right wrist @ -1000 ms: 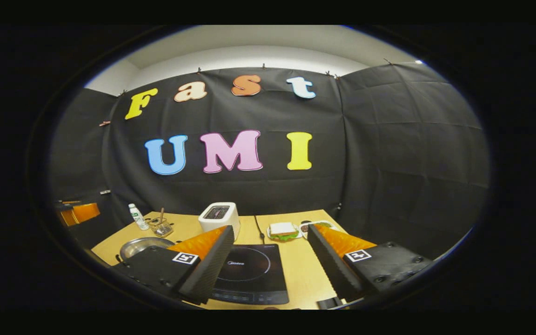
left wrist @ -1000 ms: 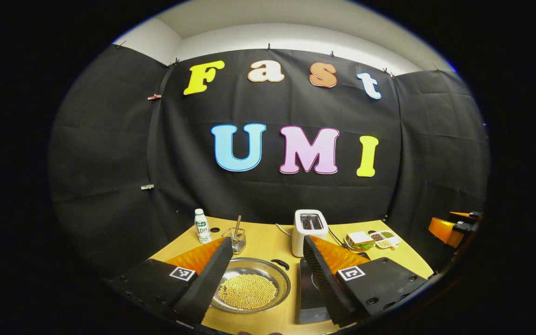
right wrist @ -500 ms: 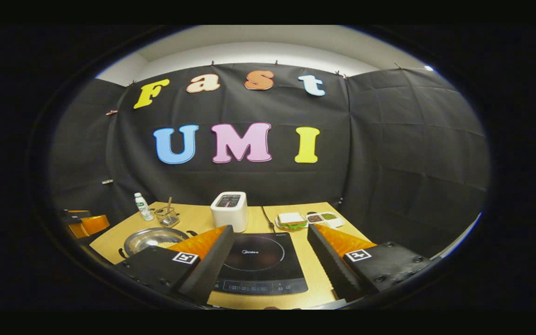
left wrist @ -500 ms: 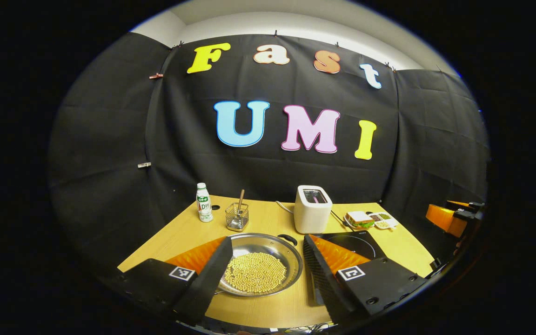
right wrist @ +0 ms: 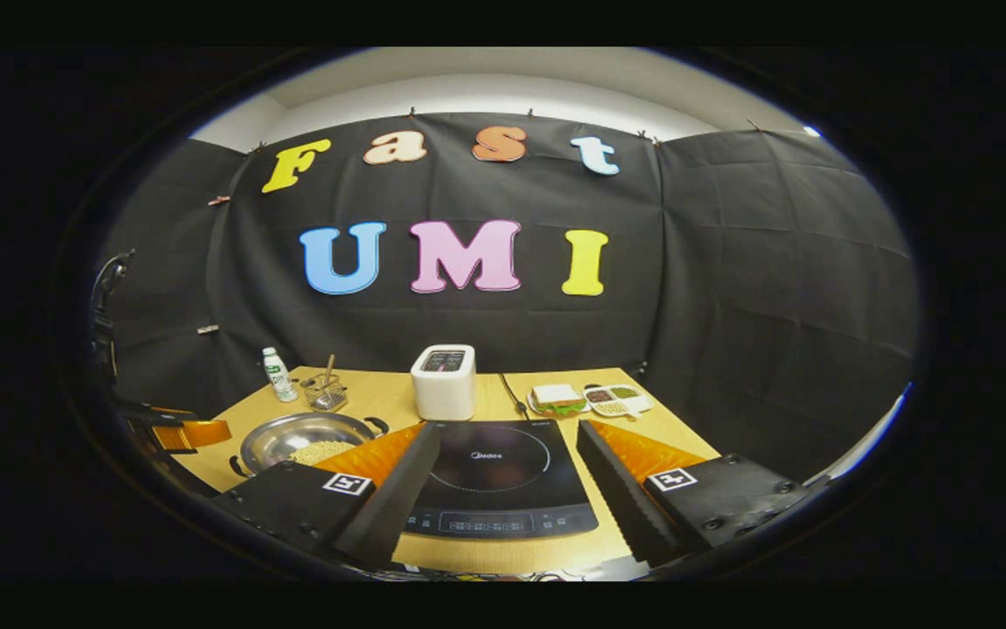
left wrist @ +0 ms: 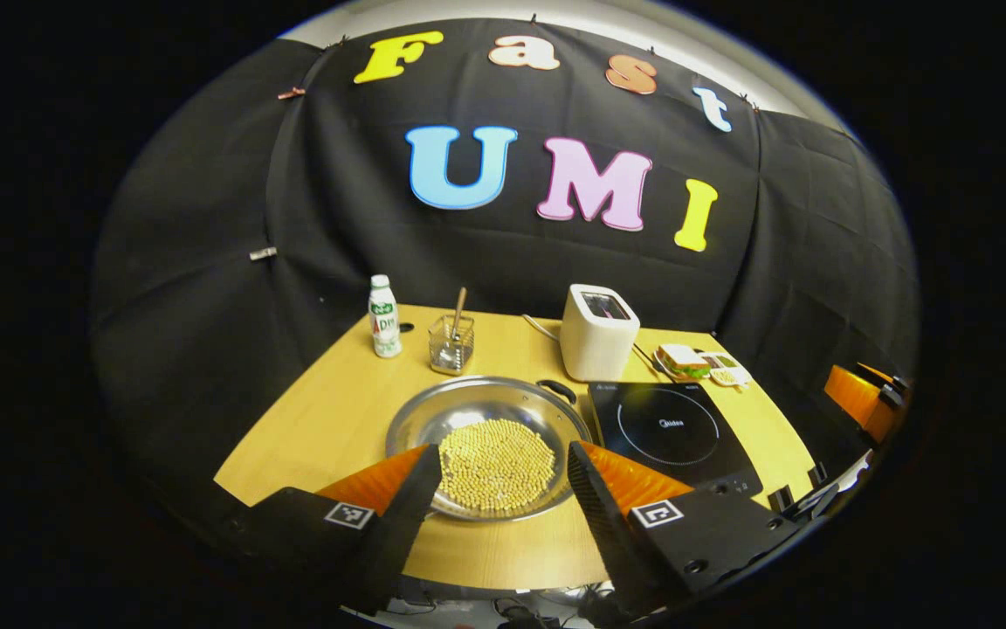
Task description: First push the handle of the pot to place it horizontally, then grasp the pot with both hands and set it on the induction cooktop.
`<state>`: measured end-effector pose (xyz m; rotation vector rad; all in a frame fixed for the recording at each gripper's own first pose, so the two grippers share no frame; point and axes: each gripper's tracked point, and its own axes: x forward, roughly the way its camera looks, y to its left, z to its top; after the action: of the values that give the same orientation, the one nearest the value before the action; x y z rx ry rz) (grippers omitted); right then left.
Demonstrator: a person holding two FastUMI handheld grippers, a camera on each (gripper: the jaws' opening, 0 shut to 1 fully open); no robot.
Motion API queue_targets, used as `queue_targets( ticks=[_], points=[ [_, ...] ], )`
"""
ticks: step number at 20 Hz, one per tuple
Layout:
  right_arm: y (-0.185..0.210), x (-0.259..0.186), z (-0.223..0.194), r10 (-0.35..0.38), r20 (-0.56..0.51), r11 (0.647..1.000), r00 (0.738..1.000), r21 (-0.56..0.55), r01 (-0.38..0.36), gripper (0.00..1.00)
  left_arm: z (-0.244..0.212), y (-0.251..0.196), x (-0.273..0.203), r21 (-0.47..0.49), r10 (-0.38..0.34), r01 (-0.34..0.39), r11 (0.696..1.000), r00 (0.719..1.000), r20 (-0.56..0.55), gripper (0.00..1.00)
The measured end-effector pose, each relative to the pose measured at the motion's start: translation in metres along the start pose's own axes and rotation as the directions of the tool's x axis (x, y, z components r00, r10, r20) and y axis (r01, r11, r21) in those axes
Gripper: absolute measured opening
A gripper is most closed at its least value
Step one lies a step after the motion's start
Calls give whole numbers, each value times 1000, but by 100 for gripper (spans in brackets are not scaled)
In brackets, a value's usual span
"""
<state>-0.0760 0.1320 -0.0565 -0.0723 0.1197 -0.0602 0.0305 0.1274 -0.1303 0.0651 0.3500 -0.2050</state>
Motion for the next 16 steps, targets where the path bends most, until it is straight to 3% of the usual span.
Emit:
queue_targets(
  ticks=[2, 4, 6, 7, 10, 12, 15, 16],
  points=[
    [7, -1, -3, 6, -7, 1000, 1000, -1, -6, 99, -14, 7, 4, -13, -14, 13, 1000, 998, -54, 81],
    [15, -2, -3, 17, -5, 1000, 1000, -12, -17, 99, -27, 13, 3, -34, -39, 36, 999, 993, -108, 61],
    [23, -1, -4, 31, -4, 999, 999, -22, -32, 99, -35, 21, 2, -44, -38, 32, 999, 991, -126, 60],
    [27, -1, -5, 39, -8, 999, 999, -26, -39, 99, -38, 22, 3, -44, -53, 48, 998, 989, -136, 48],
    [35, 4, -10, 53, -18, 998, 998, -39, -54, 99, -54, 30, 6, -43, -75, 69, 997, 983, -165, 35],
    [40, 7, -12, 57, -28, 997, 998, -47, -58, 99, -69, 36, 9, -73, -87, 74, 995, 977, -192, 15],
    [47, 12, -7, 67, -22, 996, 997, -51, -68, 96, -88, 42, 13, -146, -121, 88, 985, 964, -238, 5],
    [50, 14, -7, 73, -22, 996, 997, -49, -74, 99, -101, 41, 14, -171, -142, 99, 980, 955, -260, 5]
  ],
)
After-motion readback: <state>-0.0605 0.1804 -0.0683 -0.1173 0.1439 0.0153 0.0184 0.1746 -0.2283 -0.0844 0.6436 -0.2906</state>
